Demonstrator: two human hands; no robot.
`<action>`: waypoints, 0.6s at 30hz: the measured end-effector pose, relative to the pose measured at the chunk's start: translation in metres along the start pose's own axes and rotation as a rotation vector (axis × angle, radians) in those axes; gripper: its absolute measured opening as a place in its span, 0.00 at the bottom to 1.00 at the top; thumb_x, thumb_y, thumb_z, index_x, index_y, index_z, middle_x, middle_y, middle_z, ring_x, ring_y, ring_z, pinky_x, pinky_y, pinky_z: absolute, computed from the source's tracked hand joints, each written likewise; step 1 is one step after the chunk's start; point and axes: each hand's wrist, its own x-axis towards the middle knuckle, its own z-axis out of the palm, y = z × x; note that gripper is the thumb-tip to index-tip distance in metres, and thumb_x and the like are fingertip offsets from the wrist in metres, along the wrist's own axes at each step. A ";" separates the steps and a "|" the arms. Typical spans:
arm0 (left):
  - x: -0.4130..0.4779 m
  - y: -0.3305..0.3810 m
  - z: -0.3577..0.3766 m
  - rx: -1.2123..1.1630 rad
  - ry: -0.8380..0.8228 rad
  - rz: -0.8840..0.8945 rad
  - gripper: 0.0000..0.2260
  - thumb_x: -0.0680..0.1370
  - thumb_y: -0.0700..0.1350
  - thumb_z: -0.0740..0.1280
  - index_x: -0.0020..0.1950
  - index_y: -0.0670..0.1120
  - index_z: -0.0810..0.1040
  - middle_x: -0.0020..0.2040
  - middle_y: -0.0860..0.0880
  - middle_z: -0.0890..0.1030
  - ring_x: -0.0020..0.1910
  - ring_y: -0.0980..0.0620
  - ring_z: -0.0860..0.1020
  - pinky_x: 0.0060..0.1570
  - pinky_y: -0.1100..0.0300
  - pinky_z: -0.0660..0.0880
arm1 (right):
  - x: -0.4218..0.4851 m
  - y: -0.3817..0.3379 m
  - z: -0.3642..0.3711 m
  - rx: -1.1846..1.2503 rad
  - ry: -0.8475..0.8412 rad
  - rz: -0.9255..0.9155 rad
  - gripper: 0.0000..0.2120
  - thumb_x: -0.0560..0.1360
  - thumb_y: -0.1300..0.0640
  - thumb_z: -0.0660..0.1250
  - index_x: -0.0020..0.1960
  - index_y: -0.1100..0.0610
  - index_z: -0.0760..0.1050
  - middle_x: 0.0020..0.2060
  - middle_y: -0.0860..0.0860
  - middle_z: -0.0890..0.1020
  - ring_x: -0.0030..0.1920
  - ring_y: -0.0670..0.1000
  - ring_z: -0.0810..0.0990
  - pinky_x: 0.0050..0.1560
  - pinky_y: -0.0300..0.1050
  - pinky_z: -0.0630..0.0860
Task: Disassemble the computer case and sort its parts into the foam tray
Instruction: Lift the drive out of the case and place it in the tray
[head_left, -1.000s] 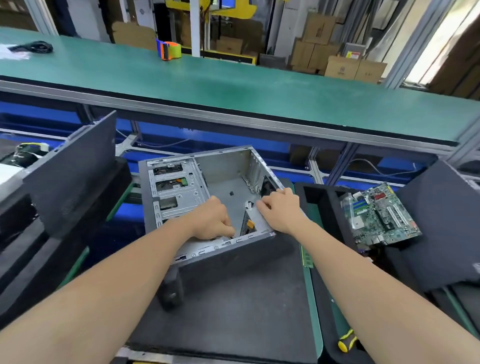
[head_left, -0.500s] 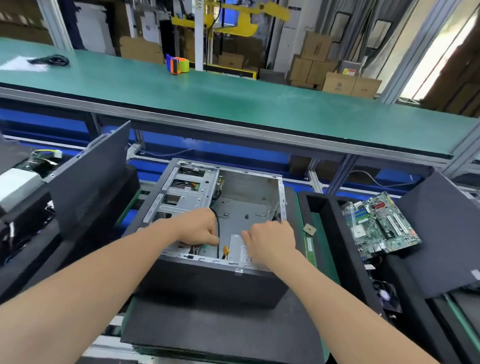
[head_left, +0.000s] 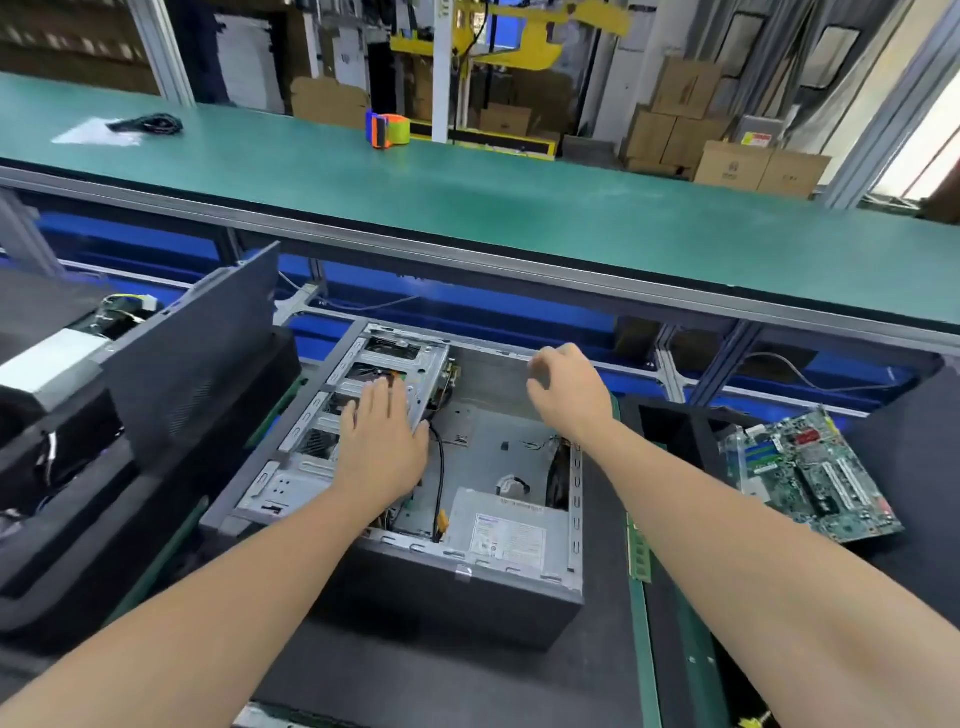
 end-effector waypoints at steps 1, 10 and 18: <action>0.000 -0.001 0.004 -0.014 -0.027 -0.011 0.30 0.85 0.57 0.51 0.83 0.45 0.51 0.83 0.43 0.53 0.82 0.44 0.50 0.79 0.46 0.52 | 0.009 0.004 0.003 -0.006 -0.004 -0.007 0.14 0.83 0.52 0.66 0.67 0.51 0.76 0.66 0.52 0.74 0.54 0.58 0.79 0.48 0.49 0.75; 0.007 0.001 0.006 -0.002 -0.052 -0.009 0.25 0.86 0.58 0.47 0.83 0.55 0.52 0.83 0.44 0.52 0.82 0.45 0.48 0.79 0.45 0.50 | 0.083 -0.002 0.036 -0.080 -0.225 -0.130 0.29 0.86 0.40 0.57 0.83 0.52 0.61 0.76 0.56 0.73 0.71 0.60 0.75 0.69 0.57 0.71; 0.015 -0.003 0.010 0.028 -0.093 0.020 0.25 0.86 0.58 0.45 0.83 0.55 0.50 0.84 0.45 0.50 0.82 0.44 0.47 0.80 0.46 0.50 | 0.095 0.003 0.055 -0.174 -0.159 -0.050 0.22 0.88 0.42 0.52 0.69 0.56 0.74 0.57 0.57 0.83 0.57 0.61 0.79 0.61 0.58 0.73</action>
